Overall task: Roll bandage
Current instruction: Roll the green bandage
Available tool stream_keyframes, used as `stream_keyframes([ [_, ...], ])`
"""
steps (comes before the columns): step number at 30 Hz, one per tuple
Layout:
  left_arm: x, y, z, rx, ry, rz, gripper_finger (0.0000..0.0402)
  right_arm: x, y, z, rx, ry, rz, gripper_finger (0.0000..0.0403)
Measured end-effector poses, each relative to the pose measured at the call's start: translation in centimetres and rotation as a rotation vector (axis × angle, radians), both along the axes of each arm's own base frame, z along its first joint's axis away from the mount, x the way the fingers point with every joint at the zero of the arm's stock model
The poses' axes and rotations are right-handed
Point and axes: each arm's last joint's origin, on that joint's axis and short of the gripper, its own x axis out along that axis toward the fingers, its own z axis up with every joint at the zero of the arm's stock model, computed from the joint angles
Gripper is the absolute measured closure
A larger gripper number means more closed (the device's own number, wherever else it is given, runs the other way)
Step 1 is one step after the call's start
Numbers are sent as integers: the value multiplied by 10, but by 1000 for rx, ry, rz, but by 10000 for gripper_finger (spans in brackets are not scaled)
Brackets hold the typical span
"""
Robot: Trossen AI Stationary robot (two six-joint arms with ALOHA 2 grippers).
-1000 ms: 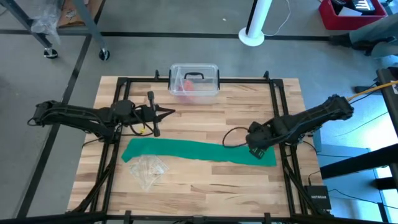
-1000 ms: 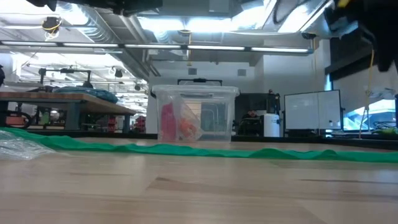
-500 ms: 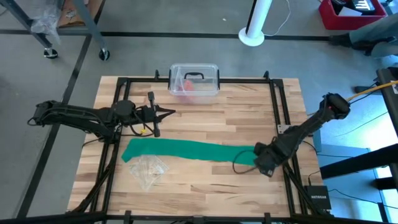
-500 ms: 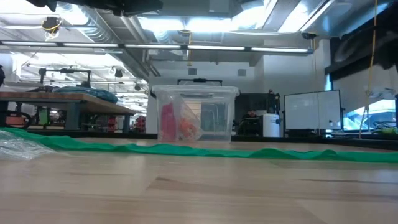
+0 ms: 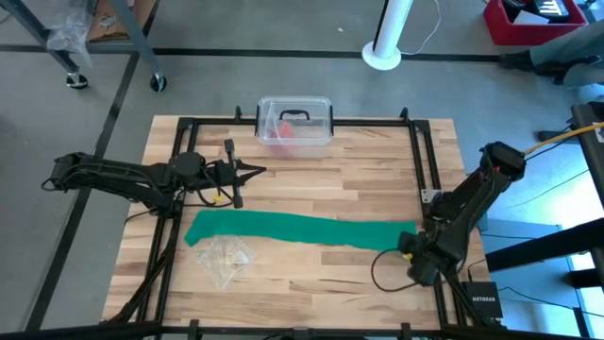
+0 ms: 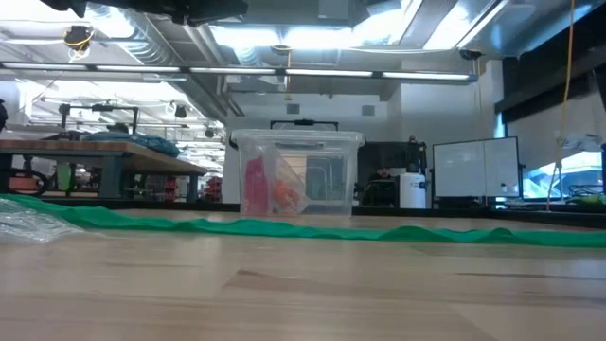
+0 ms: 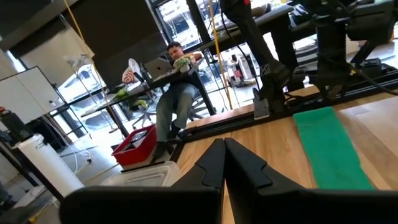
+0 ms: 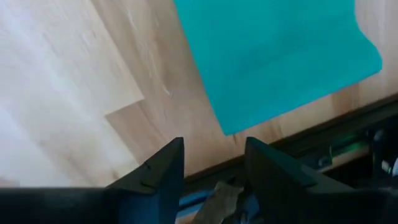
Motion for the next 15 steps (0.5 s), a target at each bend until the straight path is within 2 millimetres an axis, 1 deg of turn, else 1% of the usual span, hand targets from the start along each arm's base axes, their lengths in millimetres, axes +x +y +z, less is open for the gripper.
stream_keyframes([
  [6,0,0,0,21,5,0,400,-2,11,-17,-115,-26,67,237],
  [15,0,1,0,41,9,4,400,-7,22,-46,-270,39,129,237],
])
